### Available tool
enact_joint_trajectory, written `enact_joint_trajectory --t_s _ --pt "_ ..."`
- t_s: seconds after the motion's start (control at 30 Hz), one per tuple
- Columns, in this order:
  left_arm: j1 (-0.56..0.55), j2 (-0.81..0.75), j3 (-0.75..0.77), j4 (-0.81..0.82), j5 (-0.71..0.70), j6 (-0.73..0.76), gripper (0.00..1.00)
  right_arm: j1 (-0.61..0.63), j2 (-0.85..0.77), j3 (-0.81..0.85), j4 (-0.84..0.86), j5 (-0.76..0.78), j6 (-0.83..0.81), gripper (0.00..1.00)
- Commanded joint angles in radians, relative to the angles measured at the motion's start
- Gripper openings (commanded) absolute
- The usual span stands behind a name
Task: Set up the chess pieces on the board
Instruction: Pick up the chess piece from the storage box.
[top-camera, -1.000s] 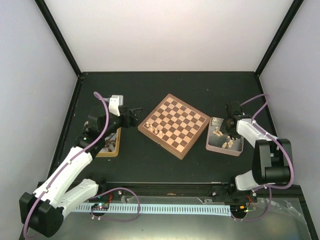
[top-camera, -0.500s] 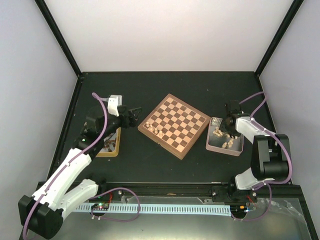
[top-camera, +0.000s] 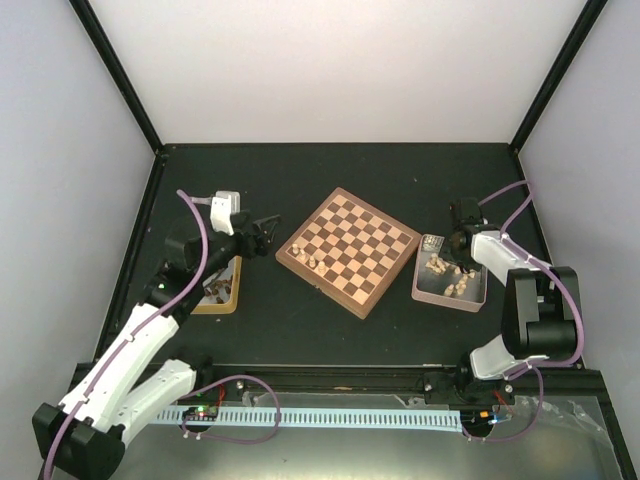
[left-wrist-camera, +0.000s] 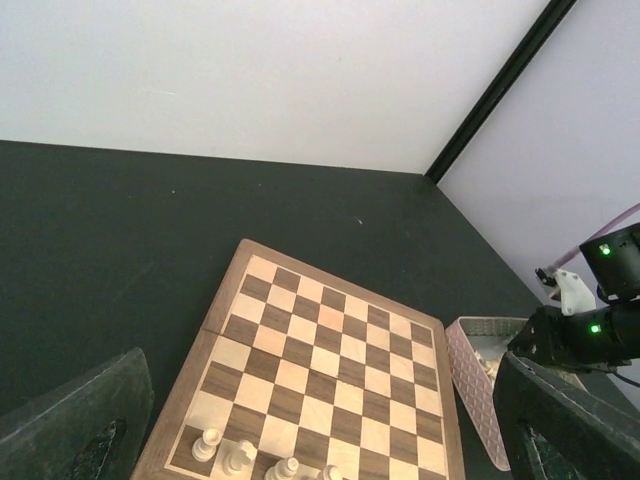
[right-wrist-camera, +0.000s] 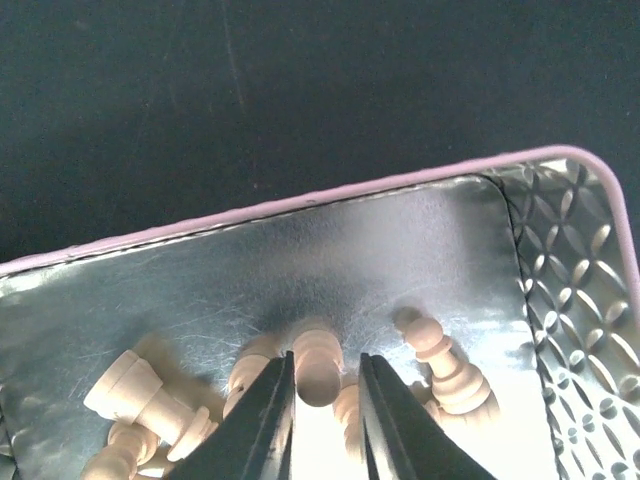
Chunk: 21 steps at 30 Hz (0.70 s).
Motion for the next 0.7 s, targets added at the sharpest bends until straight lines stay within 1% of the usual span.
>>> enact_joint_trajectory --t_s 0.0,0.1,0.23,0.3,0.5,0.67 --pt "0.007 -0.023 0.011 -0.012 -0.002 0.016 0.95 -0.005 -0.007 0.012 -0.005 0.008 0.008 0.21" --pt "0.007 -0.032 0.012 -0.018 0.0 0.014 0.95 -0.005 0.017 0.009 0.0 -0.003 0.011 0.22" --pt "0.007 -0.046 0.01 -0.026 -0.001 0.016 0.95 -0.006 0.027 0.007 0.015 -0.012 0.009 0.22" --pt "0.007 -0.05 0.009 -0.03 -0.001 0.015 0.95 -0.005 0.031 0.009 0.015 -0.012 0.008 0.19" --pt "0.007 -0.063 0.007 -0.039 -0.006 0.015 0.95 -0.004 0.015 0.014 0.014 0.006 0.004 0.06" --pt "0.007 -0.075 0.01 -0.05 -0.024 0.024 0.95 0.017 -0.063 0.025 -0.027 0.026 0.008 0.05"
